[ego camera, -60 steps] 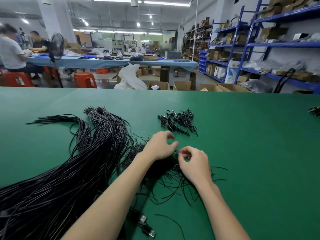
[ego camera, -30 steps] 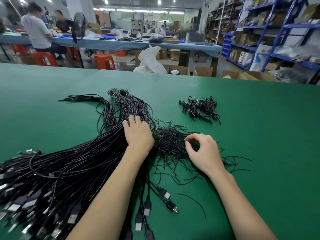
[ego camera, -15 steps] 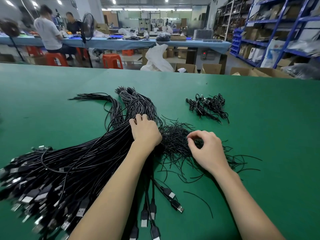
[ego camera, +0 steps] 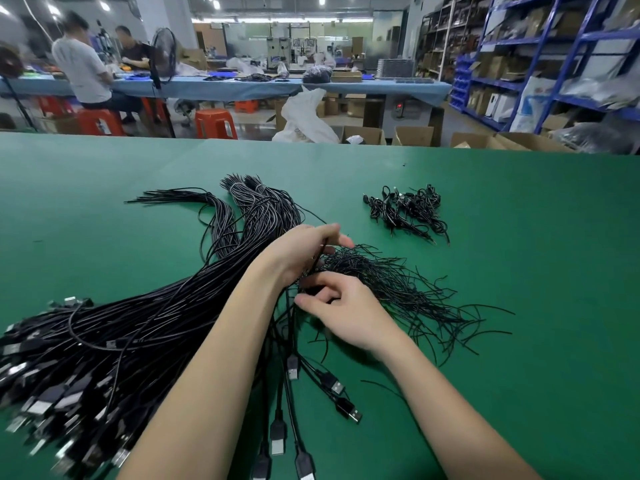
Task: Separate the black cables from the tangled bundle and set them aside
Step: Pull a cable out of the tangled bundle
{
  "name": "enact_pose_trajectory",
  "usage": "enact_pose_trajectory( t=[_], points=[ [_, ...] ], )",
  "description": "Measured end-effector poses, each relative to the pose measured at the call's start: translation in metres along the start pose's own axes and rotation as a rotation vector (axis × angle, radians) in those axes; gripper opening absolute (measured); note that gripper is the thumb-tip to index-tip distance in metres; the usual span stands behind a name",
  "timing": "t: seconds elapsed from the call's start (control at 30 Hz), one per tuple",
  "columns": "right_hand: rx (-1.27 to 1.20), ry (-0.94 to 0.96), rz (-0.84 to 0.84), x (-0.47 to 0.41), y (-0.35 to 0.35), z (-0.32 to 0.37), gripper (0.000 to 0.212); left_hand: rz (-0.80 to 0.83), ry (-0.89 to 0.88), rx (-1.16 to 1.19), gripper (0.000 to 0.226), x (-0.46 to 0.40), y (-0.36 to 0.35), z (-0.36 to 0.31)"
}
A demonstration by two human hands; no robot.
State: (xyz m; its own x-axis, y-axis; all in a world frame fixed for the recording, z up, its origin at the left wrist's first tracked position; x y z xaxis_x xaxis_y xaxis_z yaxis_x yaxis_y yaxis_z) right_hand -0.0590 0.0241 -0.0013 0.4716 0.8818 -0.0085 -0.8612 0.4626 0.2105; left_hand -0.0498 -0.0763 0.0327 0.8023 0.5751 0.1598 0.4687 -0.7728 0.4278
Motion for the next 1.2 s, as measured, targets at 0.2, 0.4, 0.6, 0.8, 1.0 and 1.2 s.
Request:
enact_pose_trajectory(
  t=[0.2, 0.4, 0.6, 0.8, 1.0, 1.2],
  points=[
    [-0.048, -0.002, -0.203, 0.0, 0.029, 0.001, 0.027, 0.254, -0.071, -0.037, 0.043, 0.016, -0.02, -0.008],
    [-0.364, 0.038, -0.066, 0.002, 0.011, 0.008, 0.01, 0.202, -0.223, -0.137, 0.049, 0.014, -0.019, -0.026],
    [-0.629, 0.106, -0.297, 0.006, 0.069, 0.024, 0.009, -0.396, -0.324, -0.734, 0.035, 0.015, 0.026, -0.041],
    [-0.164, 0.017, 0.017, 0.018, 0.1, 0.03, 0.019, -0.273, -0.805, -1.079, 0.065, 0.04, -0.042, -0.074],
    [0.132, -0.012, 0.018, 0.04, 0.147, 0.044, 0.015, -0.135, -0.631, -1.094, 0.044, 0.035, -0.076, -0.065],
    [-0.046, 0.163, -0.128, 0.048, 0.179, 0.063, 0.002, -0.14, -0.652, -0.915, 0.031, 0.041, -0.074, -0.078]
  ],
)
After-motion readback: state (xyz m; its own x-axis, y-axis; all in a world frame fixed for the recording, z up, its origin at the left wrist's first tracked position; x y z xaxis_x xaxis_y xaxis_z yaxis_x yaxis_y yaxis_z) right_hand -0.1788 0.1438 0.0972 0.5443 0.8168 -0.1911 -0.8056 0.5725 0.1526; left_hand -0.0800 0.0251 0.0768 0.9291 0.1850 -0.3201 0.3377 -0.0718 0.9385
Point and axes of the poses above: each hand's wrist, its own x-axis away from the middle knuckle, its own y-axis out of the back of the hand, z = x × y, the point moved 10 cm from there along -x, towards the middle knuckle, and after that the axes turned 14 degrees about -x, right-handed, at the moved point
